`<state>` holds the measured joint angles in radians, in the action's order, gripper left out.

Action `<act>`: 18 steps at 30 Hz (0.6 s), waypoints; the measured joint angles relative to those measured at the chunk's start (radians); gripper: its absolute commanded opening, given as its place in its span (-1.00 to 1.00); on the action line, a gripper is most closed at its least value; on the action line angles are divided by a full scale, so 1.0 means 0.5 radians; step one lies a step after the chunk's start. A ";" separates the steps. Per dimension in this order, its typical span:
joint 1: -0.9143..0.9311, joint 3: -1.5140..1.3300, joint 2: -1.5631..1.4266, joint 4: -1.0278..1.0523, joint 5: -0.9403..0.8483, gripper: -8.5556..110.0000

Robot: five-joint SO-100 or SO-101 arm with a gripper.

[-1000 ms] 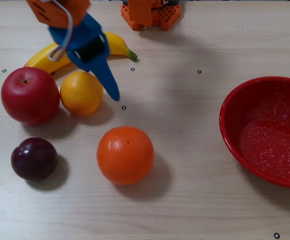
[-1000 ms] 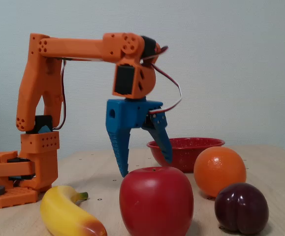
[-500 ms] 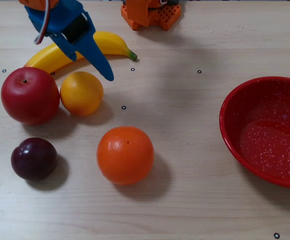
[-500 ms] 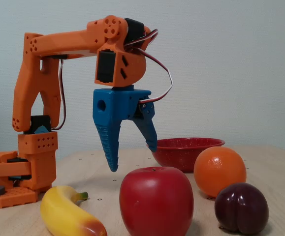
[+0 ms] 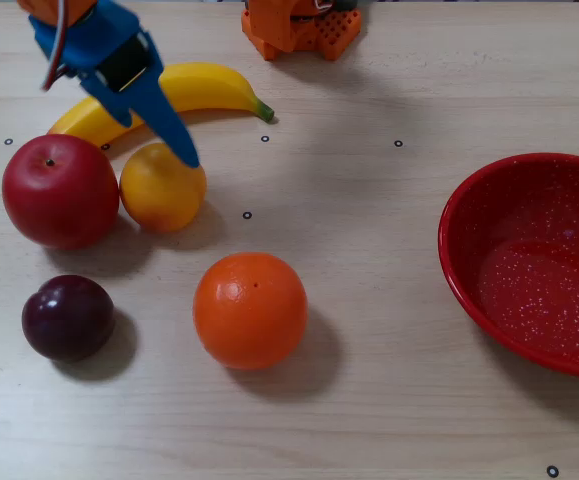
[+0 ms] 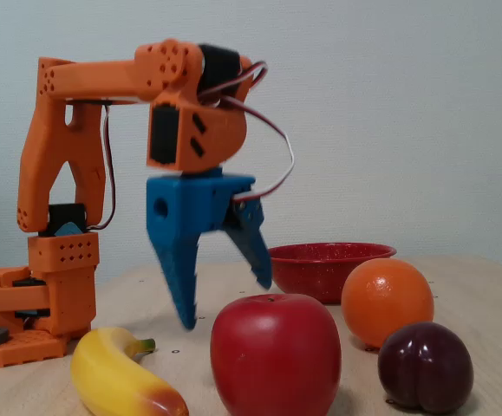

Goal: Put peach in the red bowl.

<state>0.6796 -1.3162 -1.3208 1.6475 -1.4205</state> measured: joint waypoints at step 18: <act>-0.040 -0.064 0.261 -0.310 -0.083 -0.18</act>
<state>0.6596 -1.3484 -1.1904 1.4926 -1.4619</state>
